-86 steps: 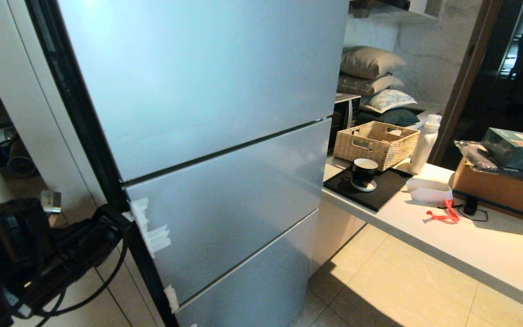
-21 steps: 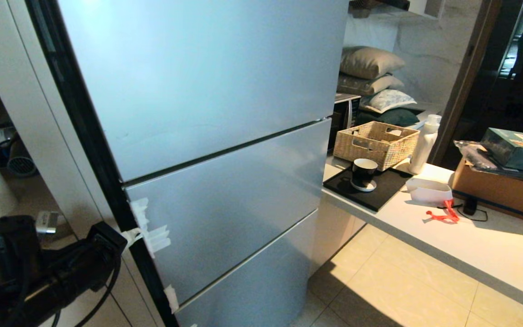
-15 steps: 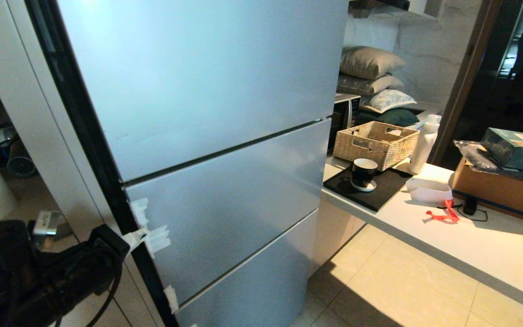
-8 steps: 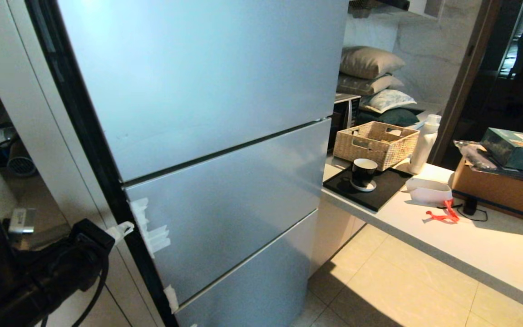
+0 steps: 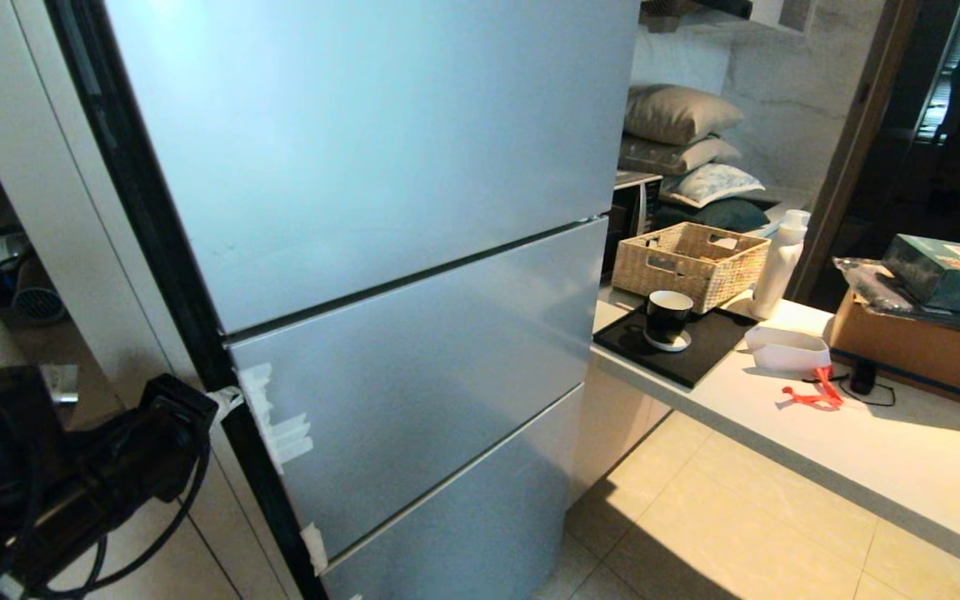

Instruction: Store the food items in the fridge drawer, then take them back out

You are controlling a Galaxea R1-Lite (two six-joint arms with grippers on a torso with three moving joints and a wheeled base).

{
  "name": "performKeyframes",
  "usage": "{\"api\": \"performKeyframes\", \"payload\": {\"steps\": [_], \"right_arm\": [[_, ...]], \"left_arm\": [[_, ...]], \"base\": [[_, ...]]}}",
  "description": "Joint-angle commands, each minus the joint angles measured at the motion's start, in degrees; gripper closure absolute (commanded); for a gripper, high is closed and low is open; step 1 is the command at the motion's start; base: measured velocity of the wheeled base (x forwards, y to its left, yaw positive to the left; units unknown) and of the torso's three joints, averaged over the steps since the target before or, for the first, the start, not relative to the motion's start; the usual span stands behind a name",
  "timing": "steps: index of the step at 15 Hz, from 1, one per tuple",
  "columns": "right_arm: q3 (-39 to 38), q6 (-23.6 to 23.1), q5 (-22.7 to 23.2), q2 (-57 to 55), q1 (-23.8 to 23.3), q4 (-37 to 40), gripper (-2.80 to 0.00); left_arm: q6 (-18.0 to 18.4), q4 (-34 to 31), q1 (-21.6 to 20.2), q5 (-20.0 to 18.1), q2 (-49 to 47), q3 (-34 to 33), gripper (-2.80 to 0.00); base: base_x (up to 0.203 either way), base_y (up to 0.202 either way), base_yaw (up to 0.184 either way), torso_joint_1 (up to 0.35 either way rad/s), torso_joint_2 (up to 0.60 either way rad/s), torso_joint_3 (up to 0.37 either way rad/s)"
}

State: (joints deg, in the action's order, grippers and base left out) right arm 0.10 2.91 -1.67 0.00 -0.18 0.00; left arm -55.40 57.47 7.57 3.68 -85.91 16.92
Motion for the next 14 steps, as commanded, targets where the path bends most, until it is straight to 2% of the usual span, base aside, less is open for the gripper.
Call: {"api": "performKeyframes", "payload": {"steps": [1, 11, 14], "right_arm": [[0.0, 0.0, 0.0, -0.1, 0.0, 0.0, 0.00], [0.0, 0.0, 0.0, -0.1, 0.0, 0.0, 0.00], [0.0, 0.1, 0.0, -0.1, 0.0, 0.0, 0.00]], "left_arm": [[-0.6, 0.3, 0.4, -0.1, -1.5, 0.5, 0.00], [-0.2, 0.3, 9.4, -0.3, 0.9, -2.8, 0.00], [0.0, 0.3, 14.1, -0.3, 3.9, -4.9, 0.00]], "base": [[0.000, 0.000, 0.000, 0.000, 0.00, 0.000], [0.000, 0.000, 0.000, 0.000, 0.00, 0.000], [0.000, 0.000, 0.000, 0.000, 0.00, 0.000]]}}
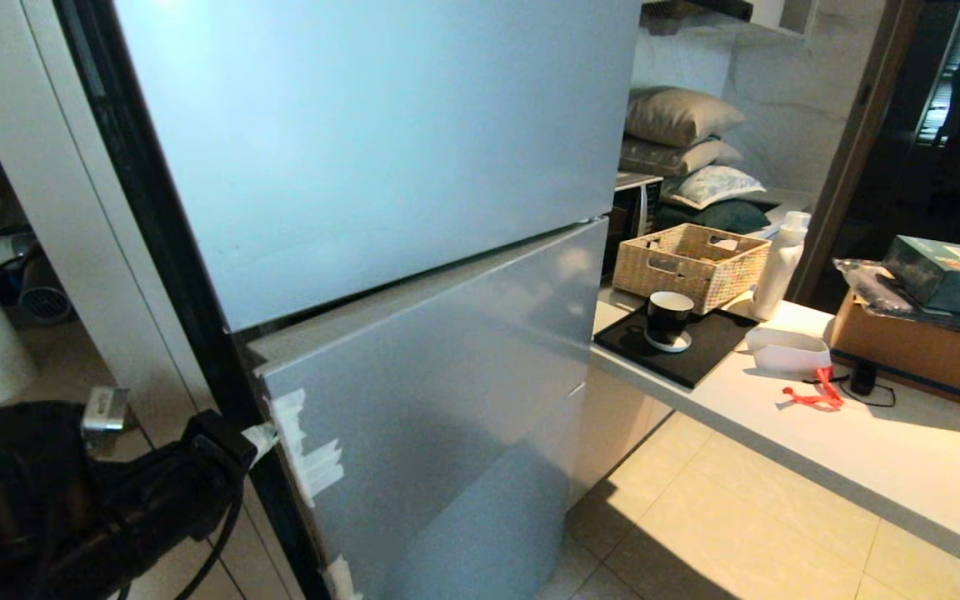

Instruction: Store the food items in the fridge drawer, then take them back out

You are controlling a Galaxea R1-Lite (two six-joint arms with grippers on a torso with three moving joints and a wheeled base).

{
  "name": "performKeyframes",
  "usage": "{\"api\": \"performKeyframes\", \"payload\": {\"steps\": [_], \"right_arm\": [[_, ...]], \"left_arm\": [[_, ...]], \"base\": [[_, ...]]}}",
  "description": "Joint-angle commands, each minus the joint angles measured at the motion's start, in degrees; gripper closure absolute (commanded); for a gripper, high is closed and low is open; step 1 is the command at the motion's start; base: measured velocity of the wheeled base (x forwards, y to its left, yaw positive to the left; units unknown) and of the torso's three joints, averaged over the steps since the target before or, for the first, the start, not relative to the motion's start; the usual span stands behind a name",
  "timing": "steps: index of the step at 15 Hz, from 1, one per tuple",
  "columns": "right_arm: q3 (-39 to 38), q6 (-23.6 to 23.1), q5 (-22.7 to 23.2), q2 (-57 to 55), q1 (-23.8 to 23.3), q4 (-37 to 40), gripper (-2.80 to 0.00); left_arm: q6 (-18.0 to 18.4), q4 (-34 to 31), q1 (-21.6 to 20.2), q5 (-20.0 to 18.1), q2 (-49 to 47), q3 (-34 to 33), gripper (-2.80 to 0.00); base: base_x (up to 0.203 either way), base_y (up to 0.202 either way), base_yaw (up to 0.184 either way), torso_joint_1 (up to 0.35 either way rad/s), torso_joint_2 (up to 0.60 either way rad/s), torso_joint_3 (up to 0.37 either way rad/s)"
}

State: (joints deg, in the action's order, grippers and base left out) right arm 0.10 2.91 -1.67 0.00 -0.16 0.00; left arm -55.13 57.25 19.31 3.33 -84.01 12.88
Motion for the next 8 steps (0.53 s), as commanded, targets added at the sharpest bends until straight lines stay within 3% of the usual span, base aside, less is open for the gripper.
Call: {"api": "performKeyframes", "payload": {"steps": [1, 8], "right_arm": [[0.0, 0.1, -0.1, -0.1, 0.0, 0.0, 0.00], [0.0, 0.0, 0.0, -0.1, 0.0, 0.0, 0.00]], "left_arm": [[-0.2, 0.4, 4.4, 0.2, 2.5, -1.3, 0.00], [2.0, 0.0, 17.0, 0.7, 9.5, -7.9, 0.00]], "base": [[0.000, 0.000, 0.000, 0.000, 0.00, 0.000], [0.000, 0.000, 0.000, 0.000, 0.00, 0.000]]}}
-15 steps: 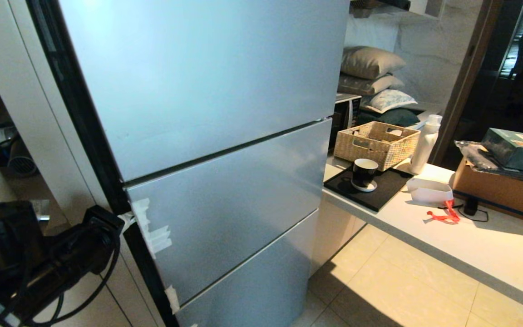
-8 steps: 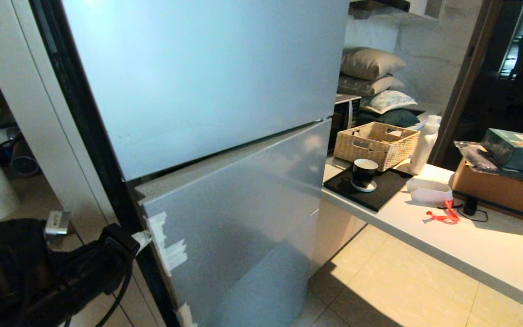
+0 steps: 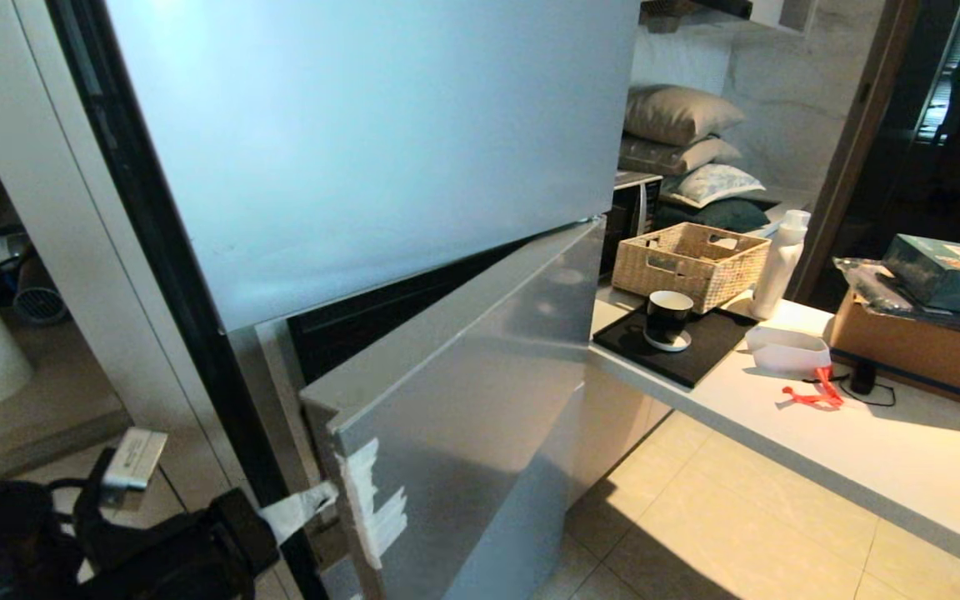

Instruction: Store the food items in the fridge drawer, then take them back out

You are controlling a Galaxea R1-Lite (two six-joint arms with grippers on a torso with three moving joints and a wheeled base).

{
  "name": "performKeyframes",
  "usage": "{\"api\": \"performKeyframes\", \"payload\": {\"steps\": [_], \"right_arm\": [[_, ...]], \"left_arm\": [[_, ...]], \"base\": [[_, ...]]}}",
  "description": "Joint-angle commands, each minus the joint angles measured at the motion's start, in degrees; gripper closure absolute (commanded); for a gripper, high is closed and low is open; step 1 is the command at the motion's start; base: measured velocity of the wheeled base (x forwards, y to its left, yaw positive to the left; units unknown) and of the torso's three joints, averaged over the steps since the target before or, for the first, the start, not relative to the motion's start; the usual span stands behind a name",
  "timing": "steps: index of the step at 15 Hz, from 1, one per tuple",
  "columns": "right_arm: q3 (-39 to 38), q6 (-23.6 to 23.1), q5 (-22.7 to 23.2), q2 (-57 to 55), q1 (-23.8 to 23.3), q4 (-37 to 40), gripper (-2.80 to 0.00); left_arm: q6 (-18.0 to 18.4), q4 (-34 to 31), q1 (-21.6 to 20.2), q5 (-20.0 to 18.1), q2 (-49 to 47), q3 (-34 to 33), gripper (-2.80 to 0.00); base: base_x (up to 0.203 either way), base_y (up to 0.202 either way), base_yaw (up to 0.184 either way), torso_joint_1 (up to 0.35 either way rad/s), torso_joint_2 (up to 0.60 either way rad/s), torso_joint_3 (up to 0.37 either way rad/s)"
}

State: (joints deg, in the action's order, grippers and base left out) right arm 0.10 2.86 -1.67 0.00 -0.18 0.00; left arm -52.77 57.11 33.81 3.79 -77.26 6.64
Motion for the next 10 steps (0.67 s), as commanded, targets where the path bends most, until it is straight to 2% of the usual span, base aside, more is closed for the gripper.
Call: {"api": "performKeyframes", "payload": {"steps": [1, 3, 5, 6, 7, 8, 10], "right_arm": [[0.0, 0.1, 0.0, -0.1, 0.0, 0.0, 0.00], [0.0, 0.0, 0.0, -0.1, 0.0, 0.0, 0.00], [0.0, 0.0, 0.0, -0.1, 0.0, 0.0, 0.00], [0.0, 0.0, 0.0, -0.1, 0.0, 0.0, 0.00], [0.0, 0.0, 0.0, -0.1, 0.0, 0.0, 0.00], [0.0, 0.0, 0.0, -0.1, 0.0, 0.0, 0.00], [0.0, 0.0, -0.1, -0.1, 0.0, 0.0, 0.00]], "left_arm": [[-0.3, 0.1, 3.6, 0.1, 4.4, -2.7, 0.00], [-0.2, -0.3, 5.8, -1.6, 9.5, -4.9, 0.00], [-0.1, -2.4, 6.3, -2.7, 12.9, -5.2, 0.00], [0.3, -3.9, 6.3, -1.9, 14.6, -4.6, 0.00], [2.2, -5.6, 6.2, 0.7, 16.8, -3.8, 0.00], [6.9, -8.1, 6.2, 2.9, 18.7, -2.9, 0.00], [21.5, -14.9, 6.2, 6.1, 25.0, -1.9, 0.00]], "base": [[0.000, 0.000, 0.000, 0.000, 0.00, 0.000], [0.000, 0.000, 0.000, 0.000, 0.00, 0.000], [0.000, 0.000, 0.000, 0.000, 0.00, 0.000], [0.000, 0.000, 0.000, 0.000, 0.00, 0.000], [0.000, 0.000, 0.000, 0.000, 0.00, 0.000], [0.000, 0.000, 0.000, 0.000, 0.00, 0.000], [0.000, 0.000, 0.000, 0.000, 0.00, 0.000]]}}
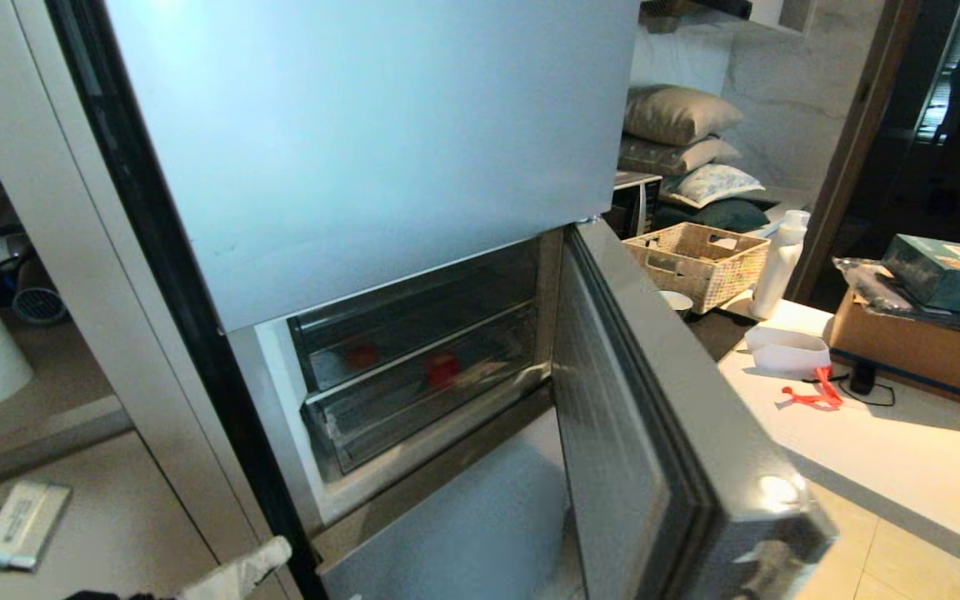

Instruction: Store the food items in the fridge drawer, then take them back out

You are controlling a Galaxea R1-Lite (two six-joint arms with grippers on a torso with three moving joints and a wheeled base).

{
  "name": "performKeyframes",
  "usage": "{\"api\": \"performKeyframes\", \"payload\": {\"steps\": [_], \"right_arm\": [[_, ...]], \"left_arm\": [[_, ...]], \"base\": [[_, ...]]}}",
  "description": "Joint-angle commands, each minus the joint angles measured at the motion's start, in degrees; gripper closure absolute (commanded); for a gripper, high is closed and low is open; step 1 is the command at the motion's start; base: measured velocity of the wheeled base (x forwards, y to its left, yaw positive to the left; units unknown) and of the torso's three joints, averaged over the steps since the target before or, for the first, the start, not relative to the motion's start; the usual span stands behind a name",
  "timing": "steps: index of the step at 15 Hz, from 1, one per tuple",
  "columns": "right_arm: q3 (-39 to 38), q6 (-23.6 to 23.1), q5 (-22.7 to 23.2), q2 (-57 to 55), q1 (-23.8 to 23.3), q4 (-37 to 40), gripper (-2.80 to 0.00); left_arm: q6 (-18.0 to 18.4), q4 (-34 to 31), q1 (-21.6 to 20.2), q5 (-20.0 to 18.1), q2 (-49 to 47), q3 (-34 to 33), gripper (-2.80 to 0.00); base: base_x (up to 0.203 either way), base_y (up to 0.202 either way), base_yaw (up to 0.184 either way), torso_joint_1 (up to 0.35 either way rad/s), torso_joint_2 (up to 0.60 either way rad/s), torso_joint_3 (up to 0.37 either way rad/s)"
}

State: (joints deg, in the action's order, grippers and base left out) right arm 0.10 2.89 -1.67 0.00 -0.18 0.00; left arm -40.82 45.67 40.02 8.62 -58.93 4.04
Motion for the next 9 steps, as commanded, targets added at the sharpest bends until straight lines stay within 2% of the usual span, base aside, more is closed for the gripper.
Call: {"api": "performKeyframes", "payload": {"steps": [1, 3, 5, 6, 8, 9], "right_arm": [[0.0, 0.0, 0.0, -0.1, 0.0, 0.0, 0.00], [0.0, 0.0, 0.0, -0.1, 0.0, 0.0, 0.00], [0.0, 0.0, 0.0, -0.1, 0.0, 0.0, 0.00], [0.0, 0.0, 0.0, -0.1, 0.0, 0.0, 0.00], [0.1, -0.4, 0.0, -0.1, 0.0, 0.2, 0.00], [0.1, -0.5, 0.0, -0.1, 0.1, 0.2, 0.00]], "left_arm": [[16.4, -6.9, 0.0, 2.4, 10.4, 0.9, 0.00], [28.5, -15.7, -0.3, 4.4, 20.4, 1.8, 0.00], [34.4, -24.7, -4.5, 5.6, 30.0, 1.6, 0.00], [35.7, -27.2, -9.4, 6.4, 33.2, 0.7, 0.00], [37.5, -30.7, -22.9, 7.7, 38.5, -1.3, 0.00], [37.8, -32.5, -27.3, 8.0, 40.8, -2.5, 0.00]], "base": [[0.000, 0.000, 0.000, 0.000, 0.00, 0.000], [0.000, 0.000, 0.000, 0.000, 0.00, 0.000], [0.000, 0.000, 0.000, 0.000, 0.00, 0.000], [0.000, 0.000, 0.000, 0.000, 0.00, 0.000], [0.000, 0.000, 0.000, 0.000, 0.00, 0.000], [0.000, 0.000, 0.000, 0.000, 0.00, 0.000]]}}
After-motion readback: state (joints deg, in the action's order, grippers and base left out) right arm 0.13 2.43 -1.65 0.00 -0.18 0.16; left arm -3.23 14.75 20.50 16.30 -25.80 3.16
